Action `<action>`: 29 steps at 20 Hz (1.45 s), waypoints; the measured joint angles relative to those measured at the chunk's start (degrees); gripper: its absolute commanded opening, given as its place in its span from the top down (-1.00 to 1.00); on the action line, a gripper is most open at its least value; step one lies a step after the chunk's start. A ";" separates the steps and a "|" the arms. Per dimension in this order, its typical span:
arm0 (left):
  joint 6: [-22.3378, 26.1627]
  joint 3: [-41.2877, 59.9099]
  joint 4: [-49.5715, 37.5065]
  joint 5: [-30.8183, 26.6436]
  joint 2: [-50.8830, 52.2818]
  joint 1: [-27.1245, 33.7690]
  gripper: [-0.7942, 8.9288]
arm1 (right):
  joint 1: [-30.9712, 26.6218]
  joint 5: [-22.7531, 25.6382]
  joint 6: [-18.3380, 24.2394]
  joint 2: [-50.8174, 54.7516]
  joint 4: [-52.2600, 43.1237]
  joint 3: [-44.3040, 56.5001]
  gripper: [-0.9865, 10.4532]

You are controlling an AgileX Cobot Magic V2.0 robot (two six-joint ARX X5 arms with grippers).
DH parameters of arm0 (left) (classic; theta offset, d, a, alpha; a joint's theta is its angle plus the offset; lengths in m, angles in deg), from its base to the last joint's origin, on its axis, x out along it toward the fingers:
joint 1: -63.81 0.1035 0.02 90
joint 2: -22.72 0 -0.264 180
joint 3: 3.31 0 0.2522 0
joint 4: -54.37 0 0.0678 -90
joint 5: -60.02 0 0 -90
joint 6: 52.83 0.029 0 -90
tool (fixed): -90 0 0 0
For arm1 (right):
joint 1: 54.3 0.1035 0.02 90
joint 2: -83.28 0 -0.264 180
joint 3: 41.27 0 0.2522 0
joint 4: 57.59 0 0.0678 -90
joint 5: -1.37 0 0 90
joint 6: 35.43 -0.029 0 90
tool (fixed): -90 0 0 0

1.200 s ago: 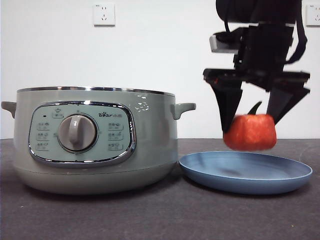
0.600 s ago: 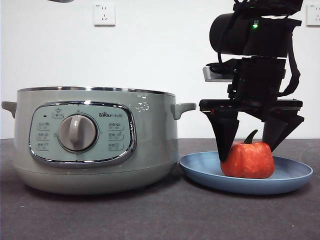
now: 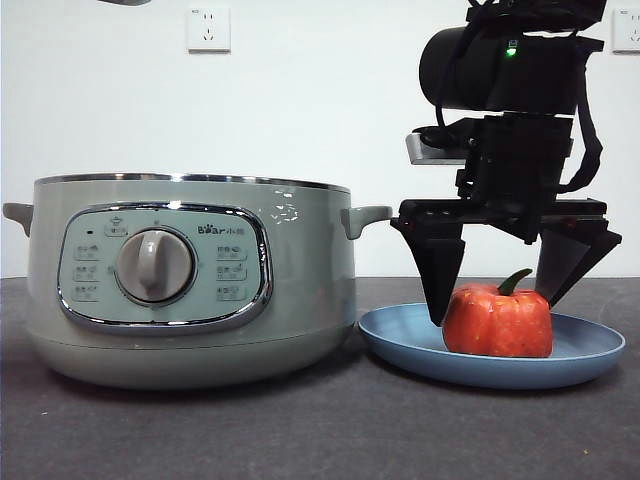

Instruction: Take the pumpkin out from the steamer,put the pumpkin in the blue plate,close the lid

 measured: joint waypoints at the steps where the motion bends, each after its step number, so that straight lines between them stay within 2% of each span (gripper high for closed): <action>1: 0.00 0.00 0.00 0.02 0.00 0.00 0.85 | 0.00 0.02 0.00 0.15 0.39 0.00 -0.17; 3: 0.00 0.00 0.00 0.94 0.00 0.00 0.85 | 0.00 0.00 0.00 2.23 1.18 0.24 -0.16; 7: -0.24 0.00 -0.02 7.56 -0.26 -0.02 0.85 | 0.00 0.04 0.00 11.47 1.01 0.26 -0.16; 9: -0.70 0.00 -0.02 8.94 -1.25 -0.02 0.85 | -0.04 0.11 0.00 16.50 0.74 0.26 -0.16; 15: -3.28 0.00 0.04 16.79 -9.42 -0.02 0.85 | -0.37 0.24 0.00 30.03 -0.55 0.26 -0.16; 20: -4.35 0.79 -0.98 17.81 -14.78 -0.13 0.85 | -0.37 0.24 -0.26 36.74 -0.52 0.26 -0.16; 29: -8.41 12.35 -14.03 19.04 -15.50 -0.90 0.86 | -0.37 1.75 -1.68 40.41 -0.50 0.26 -0.16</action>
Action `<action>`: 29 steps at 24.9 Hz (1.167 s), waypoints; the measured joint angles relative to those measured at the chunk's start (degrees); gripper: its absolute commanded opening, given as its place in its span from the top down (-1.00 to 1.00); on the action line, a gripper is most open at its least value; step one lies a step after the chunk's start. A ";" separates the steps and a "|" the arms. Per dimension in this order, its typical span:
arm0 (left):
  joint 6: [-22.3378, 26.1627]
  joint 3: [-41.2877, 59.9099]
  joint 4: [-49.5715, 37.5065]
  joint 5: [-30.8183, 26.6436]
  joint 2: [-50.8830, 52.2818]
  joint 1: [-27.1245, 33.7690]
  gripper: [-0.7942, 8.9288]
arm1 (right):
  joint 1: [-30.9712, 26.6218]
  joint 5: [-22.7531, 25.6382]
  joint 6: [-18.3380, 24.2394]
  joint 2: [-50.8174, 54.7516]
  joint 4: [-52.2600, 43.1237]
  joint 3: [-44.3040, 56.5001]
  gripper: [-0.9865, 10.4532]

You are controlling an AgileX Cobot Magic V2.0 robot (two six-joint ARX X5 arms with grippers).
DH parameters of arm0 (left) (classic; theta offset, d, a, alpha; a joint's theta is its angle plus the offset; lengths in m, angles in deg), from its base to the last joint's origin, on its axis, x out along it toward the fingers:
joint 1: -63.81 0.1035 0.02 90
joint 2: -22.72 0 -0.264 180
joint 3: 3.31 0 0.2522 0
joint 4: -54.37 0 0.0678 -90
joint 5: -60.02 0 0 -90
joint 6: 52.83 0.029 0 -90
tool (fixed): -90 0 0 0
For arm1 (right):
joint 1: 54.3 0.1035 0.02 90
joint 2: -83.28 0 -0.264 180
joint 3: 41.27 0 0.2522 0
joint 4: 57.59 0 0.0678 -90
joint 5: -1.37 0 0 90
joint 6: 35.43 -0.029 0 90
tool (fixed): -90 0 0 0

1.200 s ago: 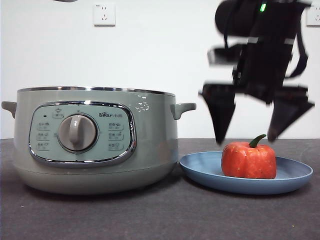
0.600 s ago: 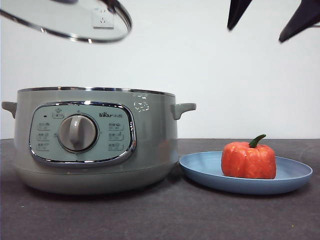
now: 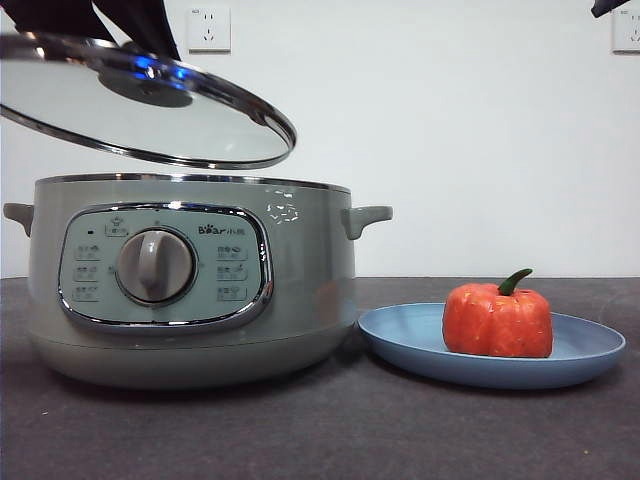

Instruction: Take the pumpkin out from the steamer,put the pumpkin in the blue plate,close the lid

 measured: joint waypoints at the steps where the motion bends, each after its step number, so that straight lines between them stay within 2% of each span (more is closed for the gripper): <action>1: -0.24 0.57 -0.92 0.00 -0.17 -0.31 0.85 | 0.00 -0.02 -0.09 0.00 0.00 0.00 -0.16; 7: -1.25 0.94 -4.13 0.07 -2.29 -1.97 0.85 | 0.00 0.00 -0.28 0.00 0.00 0.00 -0.16; 29: -1.68 0.94 -5.84 -0.46 -9.07 -4.02 0.85 | 0.00 0.00 -0.28 0.00 0.00 0.00 -0.16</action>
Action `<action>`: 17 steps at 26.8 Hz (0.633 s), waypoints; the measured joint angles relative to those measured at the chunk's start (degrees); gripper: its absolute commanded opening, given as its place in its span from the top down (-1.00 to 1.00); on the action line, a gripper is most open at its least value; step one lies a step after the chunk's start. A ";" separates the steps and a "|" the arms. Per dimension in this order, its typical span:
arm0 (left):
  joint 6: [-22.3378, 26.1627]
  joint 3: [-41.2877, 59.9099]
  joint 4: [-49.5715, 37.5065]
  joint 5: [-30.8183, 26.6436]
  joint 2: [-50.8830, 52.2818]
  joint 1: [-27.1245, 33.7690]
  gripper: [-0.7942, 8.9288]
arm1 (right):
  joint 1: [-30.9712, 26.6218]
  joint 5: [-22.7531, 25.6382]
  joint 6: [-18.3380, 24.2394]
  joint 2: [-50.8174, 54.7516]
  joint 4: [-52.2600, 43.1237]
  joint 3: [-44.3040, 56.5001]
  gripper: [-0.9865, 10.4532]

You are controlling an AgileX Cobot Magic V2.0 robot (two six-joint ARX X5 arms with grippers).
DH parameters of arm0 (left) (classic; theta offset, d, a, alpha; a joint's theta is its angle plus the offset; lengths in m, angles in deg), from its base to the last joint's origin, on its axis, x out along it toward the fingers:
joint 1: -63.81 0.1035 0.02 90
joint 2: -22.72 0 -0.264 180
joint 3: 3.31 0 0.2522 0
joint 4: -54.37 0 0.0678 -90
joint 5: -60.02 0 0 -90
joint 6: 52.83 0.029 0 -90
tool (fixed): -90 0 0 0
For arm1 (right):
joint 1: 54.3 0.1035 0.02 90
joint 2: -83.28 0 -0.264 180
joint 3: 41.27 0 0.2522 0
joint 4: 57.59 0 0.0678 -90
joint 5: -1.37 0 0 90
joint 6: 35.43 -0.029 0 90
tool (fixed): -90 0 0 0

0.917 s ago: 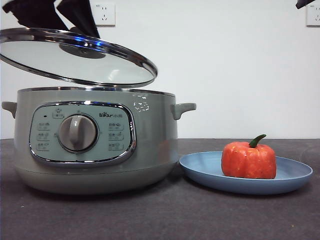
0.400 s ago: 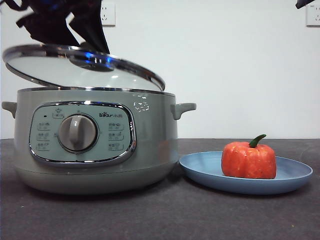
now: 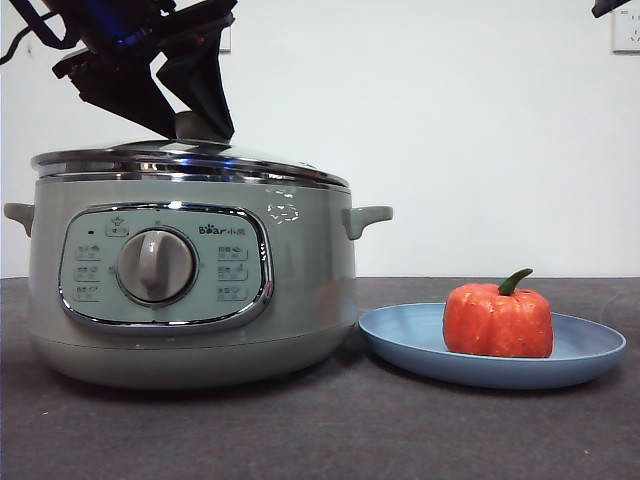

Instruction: Take the pumpkin out from the steamer,put the pumpkin in the blue plate,close the lid

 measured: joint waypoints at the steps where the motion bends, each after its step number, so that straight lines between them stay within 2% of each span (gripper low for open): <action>1: -0.04 0.00 0.00 -0.13 -0.04 -0.11 0.85 | 0.00 0.00 0.00 0.00 0.00 0.00 -0.16; 10: -0.11 -0.11 0.59 -0.22 -0.39 -0.33 0.81 | 0.00 0.00 0.00 0.00 0.00 0.00 -0.16; 12: -0.13 -0.20 0.92 -0.22 -0.39 -0.33 0.58 | 0.00 0.00 0.00 0.00 0.02 0.00 -0.16; 14: -0.13 -0.44 1.44 -0.24 -0.39 -0.33 0.17 | 0.00 0.00 0.00 0.00 0.00 0.00 -0.16; 15: -0.13 -0.44 1.57 -0.26 -0.39 -0.33 0.03 | 0.00 0.00 0.00 0.00 0.04 0.00 -0.16; 17: -0.13 -0.46 1.60 -0.26 -0.39 -0.33 -0.07 | 0.00 0.00 0.00 0.00 0.24 0.00 -0.16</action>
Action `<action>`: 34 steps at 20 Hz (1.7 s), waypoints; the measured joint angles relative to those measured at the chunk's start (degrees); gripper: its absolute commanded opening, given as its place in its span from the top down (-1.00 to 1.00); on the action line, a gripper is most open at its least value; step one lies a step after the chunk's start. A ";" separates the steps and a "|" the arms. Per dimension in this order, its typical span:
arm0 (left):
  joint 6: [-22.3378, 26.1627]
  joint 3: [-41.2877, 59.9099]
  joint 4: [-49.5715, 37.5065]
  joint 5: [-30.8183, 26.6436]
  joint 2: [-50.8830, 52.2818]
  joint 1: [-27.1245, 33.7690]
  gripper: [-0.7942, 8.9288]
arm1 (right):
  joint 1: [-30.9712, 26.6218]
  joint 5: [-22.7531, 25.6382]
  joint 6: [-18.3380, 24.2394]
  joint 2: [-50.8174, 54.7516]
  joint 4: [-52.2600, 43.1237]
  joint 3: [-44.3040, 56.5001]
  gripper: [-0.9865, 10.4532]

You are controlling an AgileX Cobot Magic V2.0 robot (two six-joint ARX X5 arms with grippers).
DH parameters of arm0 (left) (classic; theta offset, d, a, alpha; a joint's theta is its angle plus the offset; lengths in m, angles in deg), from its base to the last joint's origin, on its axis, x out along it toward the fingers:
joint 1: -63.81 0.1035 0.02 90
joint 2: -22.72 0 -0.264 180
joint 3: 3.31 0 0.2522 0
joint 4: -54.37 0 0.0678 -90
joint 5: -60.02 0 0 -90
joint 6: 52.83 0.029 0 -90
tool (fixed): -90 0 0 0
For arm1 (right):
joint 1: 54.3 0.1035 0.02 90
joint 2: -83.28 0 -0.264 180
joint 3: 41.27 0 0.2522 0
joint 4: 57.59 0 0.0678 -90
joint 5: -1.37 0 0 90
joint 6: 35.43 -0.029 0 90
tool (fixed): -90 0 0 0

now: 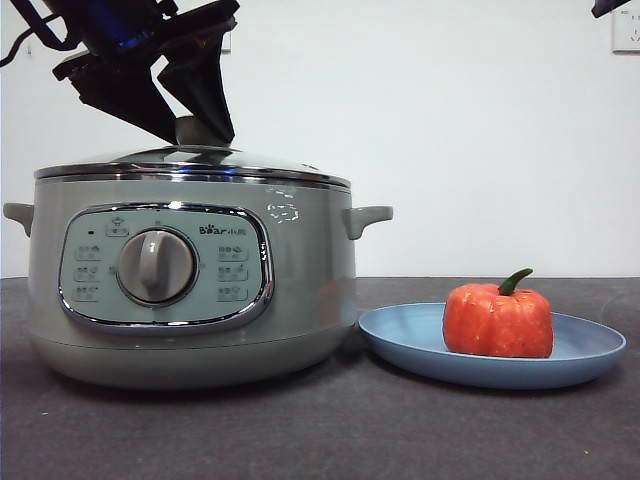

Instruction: Take the pumpkin out from the steamer,put the pumpkin in the blue plate,close the lid

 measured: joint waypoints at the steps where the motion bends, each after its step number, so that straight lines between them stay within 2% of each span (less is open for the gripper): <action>1: -0.02 0.00 0.00 0.00 0.00 0.00 -0.07 | 0.00 0.00 0.00 0.00 0.15 0.00 -0.16; 9: 1.60 -0.68 3.39 0.22 0.26 -0.42 -0.07 | 0.00 0.00 0.00 0.00 1.86 0.00 -0.16; 15: 1.62 -5.99 19.10 0.31 2.08 -0.42 -0.06 | 0.00 -0.22 0.02 0.00 6.69 0.00 -0.13; 17: 1.62 -8.83 24.44 0.31 2.99 -0.42 -0.06 | 0.00 -0.22 0.02 0.00 8.22 0.00 0.04; 18: 1.62 -10.49 27.21 0.33 3.54 -0.42 -0.01 | 0.00 -0.22 0.00 0.00 8.72 0.00 0.16; 19: 1.70 -12.61 30.77 0.48 4.26 -0.42 0.21 | 0.00 -0.22 0.00 0.07 9.14 0.00 0.36; 21: 2.32 -14.78 34.49 0.66 5.75 -0.42 0.76 | 0.39 -0.20 0.02 0.72 9.16 0.00 0.70; 22: 2.80 -14.78 34.67 0.68 6.56 -0.46 0.86 | 0.87 -0.17 0.24 1.31 8.90 0.00 0.80; 23: 3.43 -14.78 34.77 0.66 7.32 -0.50 0.85 | 1.46 -0.02 0.66 2.05 8.09 0.00 0.85; 25: 4.33 -14.75 34.47 0.50 9.40 -0.79 0.85 | 2.73 0.00 1.68 4.66 4.68 0.81 0.85; 28: 4.72 -12.24 29.00 0.02 15.19 -0.87 0.85 | 4.13 0.02 2.21 11.41 -3.72 6.91 0.85; 31: 4.72 -3.78 21.62 -1.31 23.71 -0.87 0.85 | 4.28 1.36 2.40 18.73 -12.28 17.18 0.85; 34: 4.68 6.88 15.72 -1.46 32.17 -0.87 0.85 | 4.28 2.95 2.29 23.98 -16.85 25.88 0.85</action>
